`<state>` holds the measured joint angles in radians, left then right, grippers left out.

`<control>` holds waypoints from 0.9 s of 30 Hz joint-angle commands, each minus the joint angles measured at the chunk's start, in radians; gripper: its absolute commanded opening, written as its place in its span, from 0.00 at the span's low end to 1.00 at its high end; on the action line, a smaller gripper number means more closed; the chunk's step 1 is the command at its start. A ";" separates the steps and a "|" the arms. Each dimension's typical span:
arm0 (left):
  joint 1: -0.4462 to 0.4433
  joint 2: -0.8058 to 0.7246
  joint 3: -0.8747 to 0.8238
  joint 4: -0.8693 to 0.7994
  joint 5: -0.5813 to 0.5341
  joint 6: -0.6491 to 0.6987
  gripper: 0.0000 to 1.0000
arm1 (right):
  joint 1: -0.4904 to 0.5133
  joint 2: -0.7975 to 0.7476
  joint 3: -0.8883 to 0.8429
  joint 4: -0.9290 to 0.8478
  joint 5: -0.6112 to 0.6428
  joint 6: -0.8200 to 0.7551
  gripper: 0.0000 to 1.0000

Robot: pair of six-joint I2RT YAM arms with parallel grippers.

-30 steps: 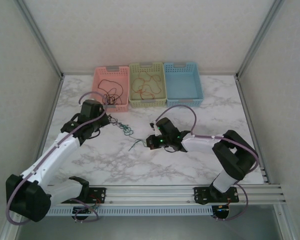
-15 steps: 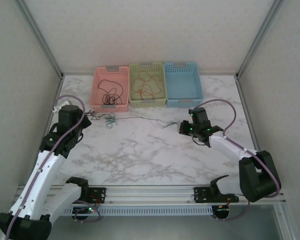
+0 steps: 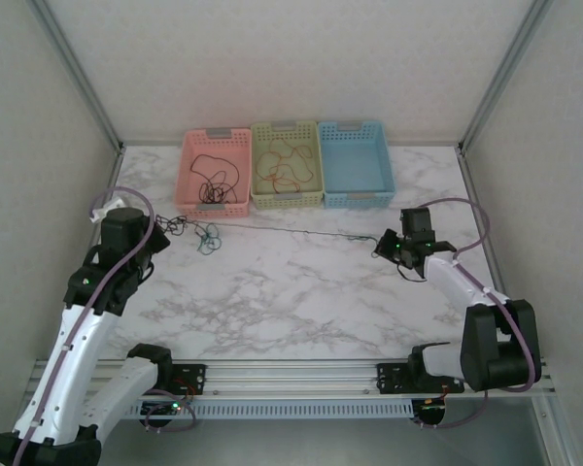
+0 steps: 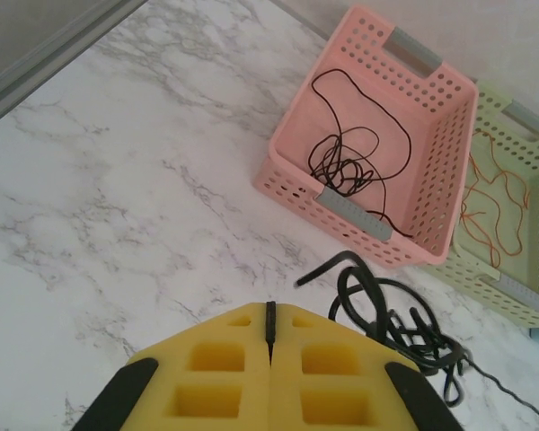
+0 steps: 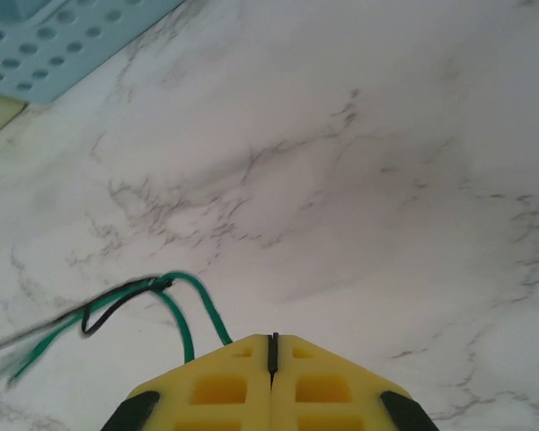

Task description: Untangle the cables

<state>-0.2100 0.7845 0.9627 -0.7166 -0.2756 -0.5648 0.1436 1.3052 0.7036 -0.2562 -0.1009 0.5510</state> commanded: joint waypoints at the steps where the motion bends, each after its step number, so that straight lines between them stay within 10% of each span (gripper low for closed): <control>1: 0.022 -0.026 0.049 -0.047 -0.063 0.020 0.00 | -0.085 0.048 0.032 -0.058 -0.009 0.047 0.00; 15: 0.027 -0.046 0.105 -0.057 0.055 0.048 0.00 | -0.142 0.084 -0.013 0.057 -0.142 0.082 0.00; 21: 0.027 0.000 0.067 -0.028 0.119 0.041 0.00 | 0.073 0.000 -0.007 0.137 -0.174 0.034 0.00; 27: 0.027 0.063 0.091 0.010 0.267 0.022 0.00 | 0.338 0.015 -0.018 0.308 -0.184 0.098 0.20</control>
<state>-0.1921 0.8322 1.0294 -0.7628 -0.1352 -0.5236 0.4198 1.3182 0.7059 -0.0479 -0.2680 0.6228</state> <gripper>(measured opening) 0.050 0.191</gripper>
